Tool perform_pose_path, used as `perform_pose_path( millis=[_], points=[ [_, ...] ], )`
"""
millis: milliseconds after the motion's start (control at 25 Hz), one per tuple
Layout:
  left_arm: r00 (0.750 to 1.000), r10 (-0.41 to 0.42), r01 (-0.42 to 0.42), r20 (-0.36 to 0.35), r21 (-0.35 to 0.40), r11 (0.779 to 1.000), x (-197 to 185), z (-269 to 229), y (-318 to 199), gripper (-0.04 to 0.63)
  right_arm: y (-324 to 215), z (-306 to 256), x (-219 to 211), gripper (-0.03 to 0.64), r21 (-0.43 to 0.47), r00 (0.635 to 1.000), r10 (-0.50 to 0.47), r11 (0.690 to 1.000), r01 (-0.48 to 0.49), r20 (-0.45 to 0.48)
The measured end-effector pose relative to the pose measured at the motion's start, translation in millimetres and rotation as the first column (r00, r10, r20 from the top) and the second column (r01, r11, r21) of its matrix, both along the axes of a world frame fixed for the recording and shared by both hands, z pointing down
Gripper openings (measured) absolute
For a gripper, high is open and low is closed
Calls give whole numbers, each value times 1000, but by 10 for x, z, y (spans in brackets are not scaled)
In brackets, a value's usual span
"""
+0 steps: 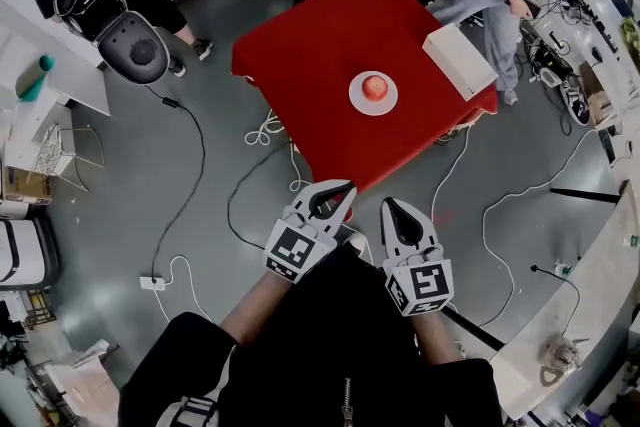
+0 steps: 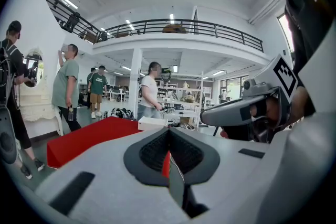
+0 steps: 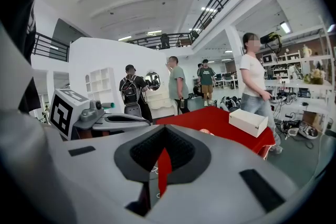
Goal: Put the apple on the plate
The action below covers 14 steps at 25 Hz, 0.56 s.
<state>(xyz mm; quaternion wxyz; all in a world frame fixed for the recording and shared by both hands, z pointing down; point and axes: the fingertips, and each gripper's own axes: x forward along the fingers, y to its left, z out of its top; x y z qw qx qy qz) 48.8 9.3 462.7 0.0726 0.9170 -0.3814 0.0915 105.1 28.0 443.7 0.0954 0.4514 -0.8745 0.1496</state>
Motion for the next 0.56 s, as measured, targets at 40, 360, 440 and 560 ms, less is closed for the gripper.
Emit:
perform_pose_path(
  millis=[40,360,440,560],
  points=[
    [1000,2,-2,0,-2,1000,5,13,4,5,4,9,3,10,-1,1000,0,1000,0,-2],
    [1000,2,-2,-2,-9,1000,-14,34,34,5,38,32,9,11,-8,1000,11,1000,-11,-6],
    [1000,0,0,-4,-8,1000,-15,29,42,5,54,31,4,9,-9,1000,9,1000,-9,-4],
    [1000,-2,2,-7,-6,1000,-25,19,42,5,65,32,-17,9,-8,1000,2,1000,-2,-4]
  ],
)
